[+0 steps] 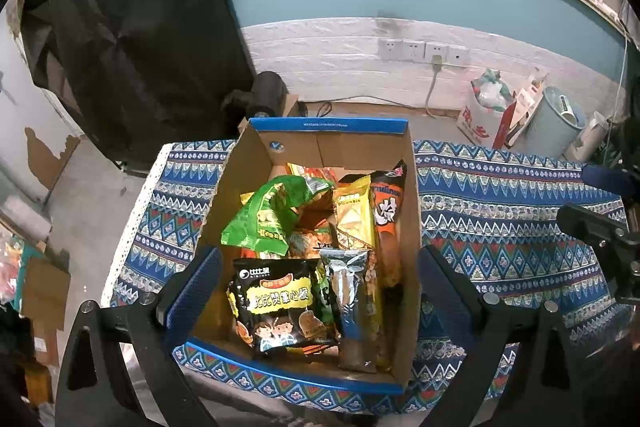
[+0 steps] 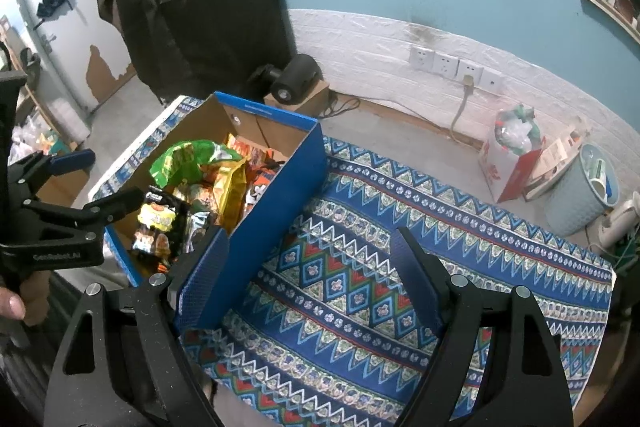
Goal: Organize snacks
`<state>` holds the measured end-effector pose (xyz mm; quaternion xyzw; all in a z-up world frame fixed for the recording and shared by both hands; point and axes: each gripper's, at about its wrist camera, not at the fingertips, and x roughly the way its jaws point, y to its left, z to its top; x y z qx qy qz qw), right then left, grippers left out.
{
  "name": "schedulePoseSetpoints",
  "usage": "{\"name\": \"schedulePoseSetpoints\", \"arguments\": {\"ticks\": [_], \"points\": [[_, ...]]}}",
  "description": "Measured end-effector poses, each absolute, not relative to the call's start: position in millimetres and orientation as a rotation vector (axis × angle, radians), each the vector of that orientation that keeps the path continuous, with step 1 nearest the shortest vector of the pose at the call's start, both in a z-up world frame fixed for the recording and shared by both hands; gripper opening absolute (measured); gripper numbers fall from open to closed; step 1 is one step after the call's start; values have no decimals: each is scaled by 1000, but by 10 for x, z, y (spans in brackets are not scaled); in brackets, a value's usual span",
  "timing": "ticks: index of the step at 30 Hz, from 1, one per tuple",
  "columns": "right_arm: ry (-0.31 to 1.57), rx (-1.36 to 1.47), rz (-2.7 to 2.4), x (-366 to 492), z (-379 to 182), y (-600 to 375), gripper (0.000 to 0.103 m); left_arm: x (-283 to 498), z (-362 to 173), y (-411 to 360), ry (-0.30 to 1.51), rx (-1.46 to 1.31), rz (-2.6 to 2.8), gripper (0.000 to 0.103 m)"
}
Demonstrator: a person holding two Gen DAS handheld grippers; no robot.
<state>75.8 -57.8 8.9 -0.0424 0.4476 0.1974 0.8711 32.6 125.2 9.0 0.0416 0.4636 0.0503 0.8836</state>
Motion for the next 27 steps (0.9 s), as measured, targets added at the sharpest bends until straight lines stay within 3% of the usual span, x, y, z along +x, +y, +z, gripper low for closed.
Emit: {"name": "schedulePoseSetpoints", "arguments": {"ticks": [27], "points": [[936, -90, 405, 770, 82, -599, 82, 329, 64, 1236, 981, 92, 101, 98]]}}
